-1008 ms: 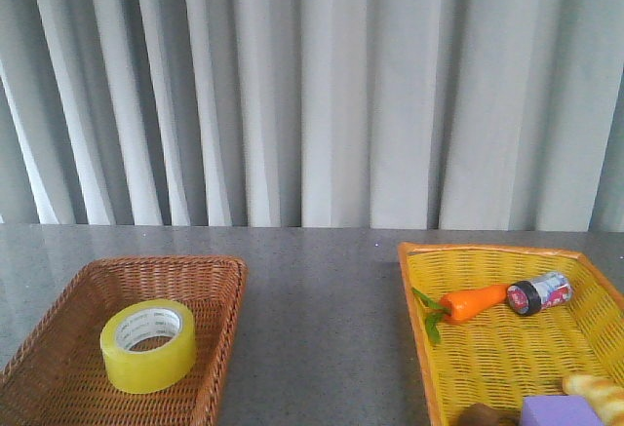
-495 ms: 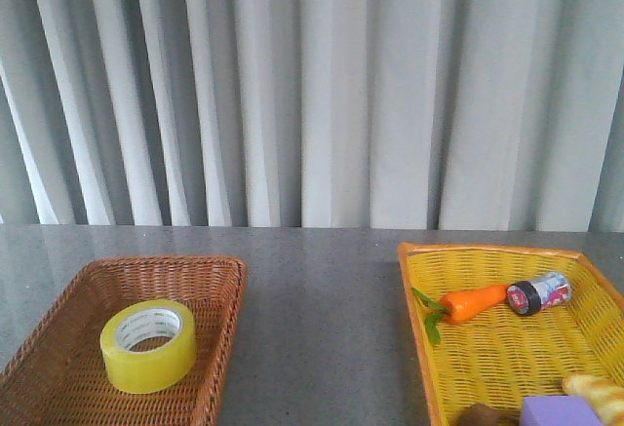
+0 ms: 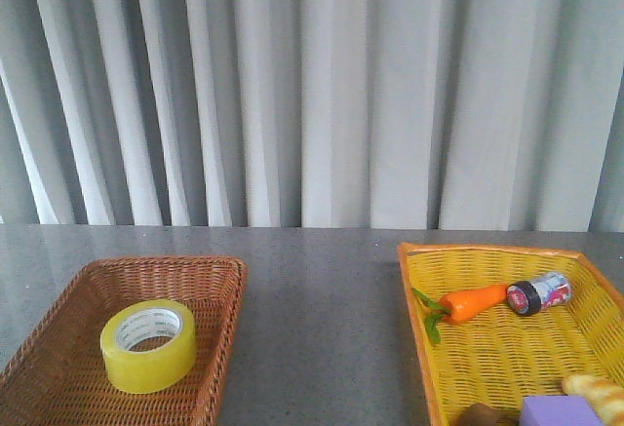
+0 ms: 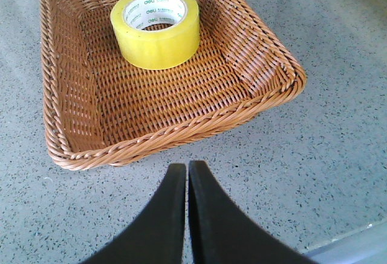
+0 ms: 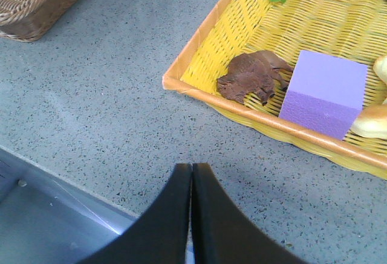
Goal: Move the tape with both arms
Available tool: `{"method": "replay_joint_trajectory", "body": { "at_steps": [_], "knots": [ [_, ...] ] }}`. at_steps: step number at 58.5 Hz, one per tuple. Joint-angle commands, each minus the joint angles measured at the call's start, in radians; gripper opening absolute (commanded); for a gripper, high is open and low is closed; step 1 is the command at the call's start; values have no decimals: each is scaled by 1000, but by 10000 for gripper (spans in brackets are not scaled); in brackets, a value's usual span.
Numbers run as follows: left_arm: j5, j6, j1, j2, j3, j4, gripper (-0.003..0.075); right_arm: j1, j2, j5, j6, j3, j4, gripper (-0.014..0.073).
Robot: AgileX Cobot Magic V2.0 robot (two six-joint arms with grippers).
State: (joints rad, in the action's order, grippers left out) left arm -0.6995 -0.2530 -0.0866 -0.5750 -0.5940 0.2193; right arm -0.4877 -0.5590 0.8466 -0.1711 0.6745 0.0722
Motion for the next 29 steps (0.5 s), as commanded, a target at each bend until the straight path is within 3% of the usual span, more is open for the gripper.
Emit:
{"method": "replay_joint_trajectory", "body": {
  "at_steps": [1, 15, 29],
  "knots": [
    [73, 8, -6, 1, -24, 23, -7, 6, -3, -59, 2, 27, 13, -8],
    [143, 15, -6, 169, 113, -60, -7, 6, -3, -58, 2, 27, 6, -7],
    [389, 210, -1, 461, 371, -181, -7, 6, -3, -58, 2, 27, 5, -7]
  ]
}}
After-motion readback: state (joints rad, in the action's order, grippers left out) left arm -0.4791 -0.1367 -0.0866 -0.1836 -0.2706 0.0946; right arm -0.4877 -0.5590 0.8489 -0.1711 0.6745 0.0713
